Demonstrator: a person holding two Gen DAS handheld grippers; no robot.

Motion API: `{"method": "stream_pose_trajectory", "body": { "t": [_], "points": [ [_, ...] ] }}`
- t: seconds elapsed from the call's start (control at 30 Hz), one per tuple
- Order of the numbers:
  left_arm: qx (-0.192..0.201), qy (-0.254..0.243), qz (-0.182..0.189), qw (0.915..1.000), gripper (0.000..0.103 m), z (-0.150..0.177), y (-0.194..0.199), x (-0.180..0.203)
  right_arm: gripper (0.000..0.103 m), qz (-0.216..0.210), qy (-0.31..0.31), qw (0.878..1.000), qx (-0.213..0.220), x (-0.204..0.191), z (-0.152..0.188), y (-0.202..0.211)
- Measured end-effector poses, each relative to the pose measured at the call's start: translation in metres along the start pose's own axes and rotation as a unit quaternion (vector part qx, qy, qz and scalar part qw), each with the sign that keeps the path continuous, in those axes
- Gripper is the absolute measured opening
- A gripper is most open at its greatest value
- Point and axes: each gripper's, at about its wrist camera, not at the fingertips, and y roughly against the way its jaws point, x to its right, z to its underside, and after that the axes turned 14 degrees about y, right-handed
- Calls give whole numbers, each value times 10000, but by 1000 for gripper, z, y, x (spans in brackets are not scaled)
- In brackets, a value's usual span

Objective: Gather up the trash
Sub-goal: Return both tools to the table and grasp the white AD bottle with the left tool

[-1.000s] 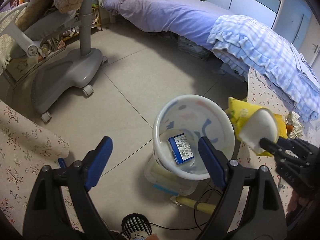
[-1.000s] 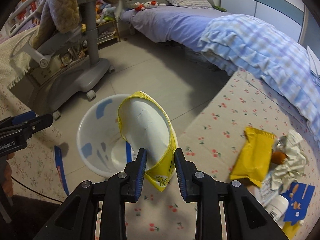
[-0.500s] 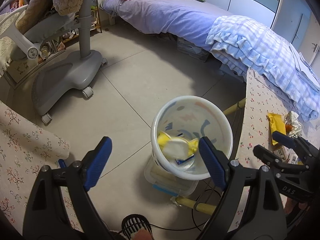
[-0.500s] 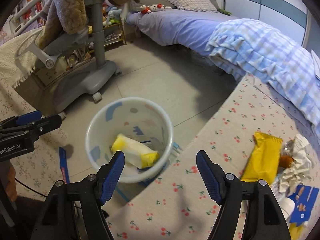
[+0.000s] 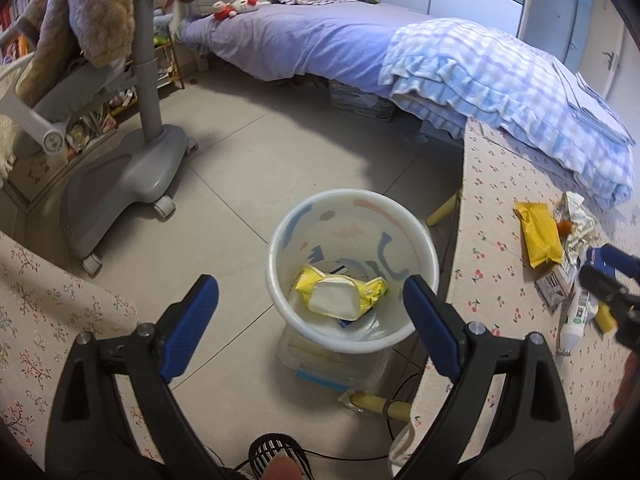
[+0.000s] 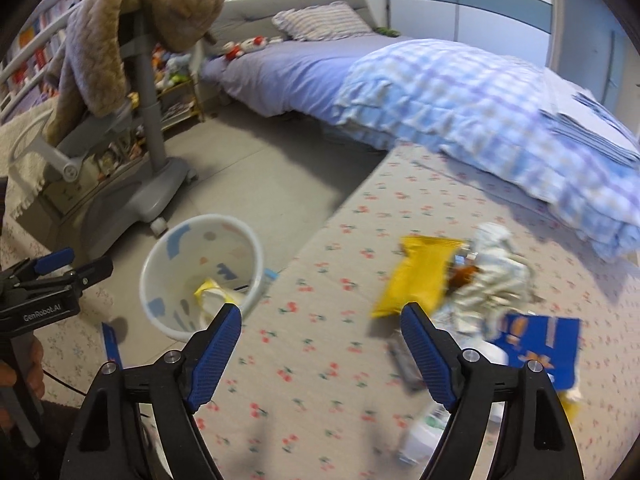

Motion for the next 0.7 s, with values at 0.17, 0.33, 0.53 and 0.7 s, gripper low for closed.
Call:
{"method": "stream_pose_trajectory", "body": {
  "t": [0.17,0.33,0.53,0.7],
  "points": [
    [49,-159,62,9998,98,6,3,18,84,282,-176,9994,36,30,21,21],
    [31,-364,148,9992,98,13,4,40,85,572,-396,9976,-28,60,44,36],
    [-6,-624,277,9977,98,23,7,69,85,765,-617,9950,-198,88,69,46],
    [-52,-789,387,9961,98,31,8,92,85,908,-728,9926,-334,107,90,54]
  ]
}}
